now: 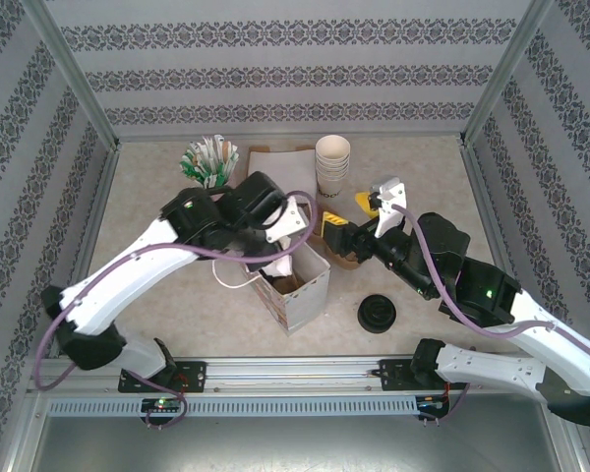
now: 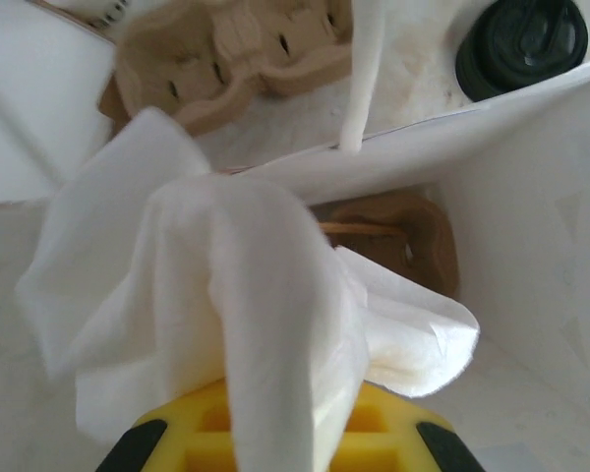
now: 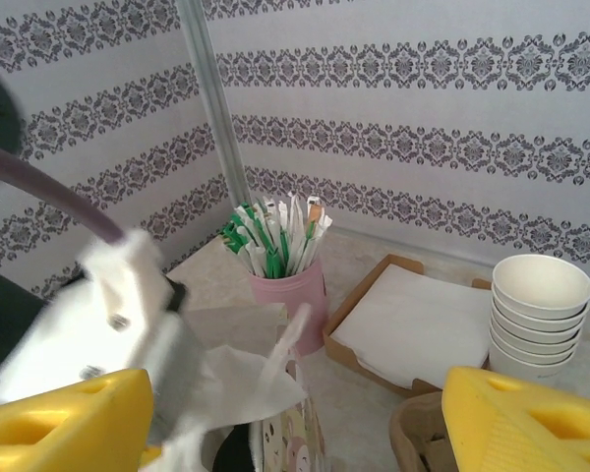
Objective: Pack the takeout coffee
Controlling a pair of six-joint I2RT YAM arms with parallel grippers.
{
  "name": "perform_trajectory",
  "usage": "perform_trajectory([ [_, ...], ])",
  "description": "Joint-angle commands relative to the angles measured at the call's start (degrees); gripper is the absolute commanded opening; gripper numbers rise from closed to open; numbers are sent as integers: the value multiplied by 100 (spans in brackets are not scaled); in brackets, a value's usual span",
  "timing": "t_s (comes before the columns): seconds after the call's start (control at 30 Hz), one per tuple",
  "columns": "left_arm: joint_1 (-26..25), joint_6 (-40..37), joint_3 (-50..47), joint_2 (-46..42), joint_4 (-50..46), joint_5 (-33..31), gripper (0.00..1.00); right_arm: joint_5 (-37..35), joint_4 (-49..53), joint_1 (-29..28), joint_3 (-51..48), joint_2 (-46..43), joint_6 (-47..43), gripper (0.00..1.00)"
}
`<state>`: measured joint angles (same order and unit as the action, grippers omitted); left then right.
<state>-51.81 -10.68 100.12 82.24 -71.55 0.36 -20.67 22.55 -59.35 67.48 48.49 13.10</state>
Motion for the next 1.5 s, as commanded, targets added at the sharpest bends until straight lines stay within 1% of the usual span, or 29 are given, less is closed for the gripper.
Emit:
perform_trajectory([
  [0.0,-92,342,-485,-909,1041,-274,0,-102,21,55,-15,42,1,78],
  [0.07,-97,446,-849,-1302,1530,-307,0,-100,15,64,-30,47,22,78],
  [0.17,-92,555,-1087,-1559,1819,-349,0,-113,22,72,-36,29,56,78],
  [0.33,-92,541,-857,-1201,1447,-306,0,-130,65,69,-54,11,78,78],
  [0.57,-92,573,-286,-461,706,-588,0,-136,105,82,-41,-15,88,78],
  [0.7,-92,674,-367,-454,681,-670,0,-160,140,82,-25,24,54,78],
  [0.93,-92,836,-615,-514,728,-423,0,-121,136,90,-16,92,31,78],
  [1.0,-92,881,-607,-469,680,-309,4,-122,132,91,-24,94,34,78],
  [1.07,-93,899,-605,-428,611,-200,6,-122,144,91,-33,106,34,77],
  [1.13,-92,945,-639,-404,559,-242,9,-113,145,93,-39,101,43,78],
  [1.2,-92,961,-683,-404,554,-225,17,-112,140,99,-51,98,56,77],
  [1.47,-92,1028,-721,-401,660,-125,42,-113,145,99,-76,95,87,78],
])
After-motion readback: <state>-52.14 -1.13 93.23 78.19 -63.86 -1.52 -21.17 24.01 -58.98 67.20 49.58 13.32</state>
